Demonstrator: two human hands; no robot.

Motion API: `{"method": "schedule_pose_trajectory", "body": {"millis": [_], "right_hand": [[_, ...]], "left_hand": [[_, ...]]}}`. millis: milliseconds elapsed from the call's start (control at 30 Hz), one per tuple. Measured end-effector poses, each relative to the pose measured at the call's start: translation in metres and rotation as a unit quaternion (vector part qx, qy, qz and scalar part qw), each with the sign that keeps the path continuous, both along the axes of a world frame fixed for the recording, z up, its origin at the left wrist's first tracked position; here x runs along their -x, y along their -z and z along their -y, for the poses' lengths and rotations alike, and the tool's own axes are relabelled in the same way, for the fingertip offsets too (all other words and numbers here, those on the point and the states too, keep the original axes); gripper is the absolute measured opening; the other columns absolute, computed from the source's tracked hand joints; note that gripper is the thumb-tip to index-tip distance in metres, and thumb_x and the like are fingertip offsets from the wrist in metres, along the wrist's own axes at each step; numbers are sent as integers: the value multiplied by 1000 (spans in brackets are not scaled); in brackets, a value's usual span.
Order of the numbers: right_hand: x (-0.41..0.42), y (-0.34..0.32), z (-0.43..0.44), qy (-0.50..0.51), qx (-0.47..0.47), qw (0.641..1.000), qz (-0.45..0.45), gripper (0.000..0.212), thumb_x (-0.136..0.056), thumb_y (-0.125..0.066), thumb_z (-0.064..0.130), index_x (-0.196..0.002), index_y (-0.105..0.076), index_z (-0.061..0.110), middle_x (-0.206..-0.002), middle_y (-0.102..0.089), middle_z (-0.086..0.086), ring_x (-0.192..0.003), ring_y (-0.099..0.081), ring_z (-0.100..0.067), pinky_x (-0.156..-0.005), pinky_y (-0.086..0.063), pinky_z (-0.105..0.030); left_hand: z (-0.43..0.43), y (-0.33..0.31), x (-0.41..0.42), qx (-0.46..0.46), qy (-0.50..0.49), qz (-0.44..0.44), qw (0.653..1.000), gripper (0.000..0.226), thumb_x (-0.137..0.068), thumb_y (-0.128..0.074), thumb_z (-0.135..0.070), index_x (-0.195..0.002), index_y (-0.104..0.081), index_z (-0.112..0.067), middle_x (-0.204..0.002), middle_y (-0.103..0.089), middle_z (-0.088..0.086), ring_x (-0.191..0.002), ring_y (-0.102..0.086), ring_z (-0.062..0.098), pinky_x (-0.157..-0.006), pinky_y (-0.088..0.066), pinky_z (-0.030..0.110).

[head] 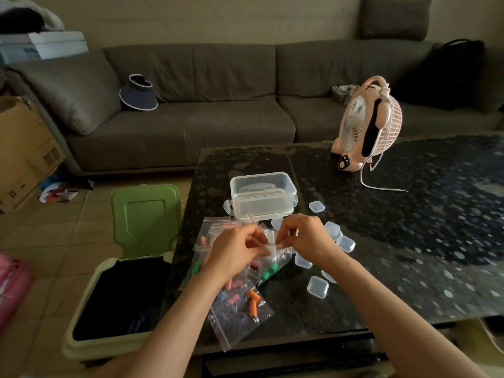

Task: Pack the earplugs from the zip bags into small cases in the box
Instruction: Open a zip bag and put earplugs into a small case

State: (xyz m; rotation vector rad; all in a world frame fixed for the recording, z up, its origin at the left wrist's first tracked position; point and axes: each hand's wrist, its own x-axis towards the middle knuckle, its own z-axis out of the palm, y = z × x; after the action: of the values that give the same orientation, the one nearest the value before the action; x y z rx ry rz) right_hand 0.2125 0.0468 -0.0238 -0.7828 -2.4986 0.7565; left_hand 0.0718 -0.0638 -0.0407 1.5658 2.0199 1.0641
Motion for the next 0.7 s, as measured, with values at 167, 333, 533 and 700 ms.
{"method": "schedule_pose_trajectory", "body": {"millis": [167,333,533,700], "right_hand": [[-1,1,1,-17,-20,1000,-3,14,-70,-77,-1,-67,-71,11,-64,-52,19,-61,-52,-1,-59,-41,-12],[-5,1,-3,-29,-23,999,1,13,-74,-75,1,-71,-72,14,-67,-60,17,-62,-57,-1,-64,-49,-20],[-7,7,-2,-51,-63,997,-18,16,-72,-77,1,-70,-72,17,-76,-66,7,-70,-63,-13,-69,-55,-31],[-7,6,-1,-57,-77,995,-32,15,-69,-78,2,-69,-73,16,-75,-66,8,-67,-60,-10,-66,-54,-29]], "left_hand": [[0,-3,-2,26,1,-30,999,22,-72,-77,-33,-88,-66,-21,-84,-69,-11,-80,-66,4,-78,-55,30],[4,-17,-8,23,-28,208,977,21,-86,-63,-23,-98,-61,-6,-78,-71,-2,-60,-67,11,-52,-51,19],[-1,-20,-16,103,-23,252,962,23,-80,-70,-5,-101,-62,-12,-82,-68,6,-66,-62,13,-58,-50,20],[-7,-10,-12,81,-115,149,979,18,-83,-65,-3,-91,-60,-18,-92,-65,7,-76,-63,13,-56,-52,17]]}}
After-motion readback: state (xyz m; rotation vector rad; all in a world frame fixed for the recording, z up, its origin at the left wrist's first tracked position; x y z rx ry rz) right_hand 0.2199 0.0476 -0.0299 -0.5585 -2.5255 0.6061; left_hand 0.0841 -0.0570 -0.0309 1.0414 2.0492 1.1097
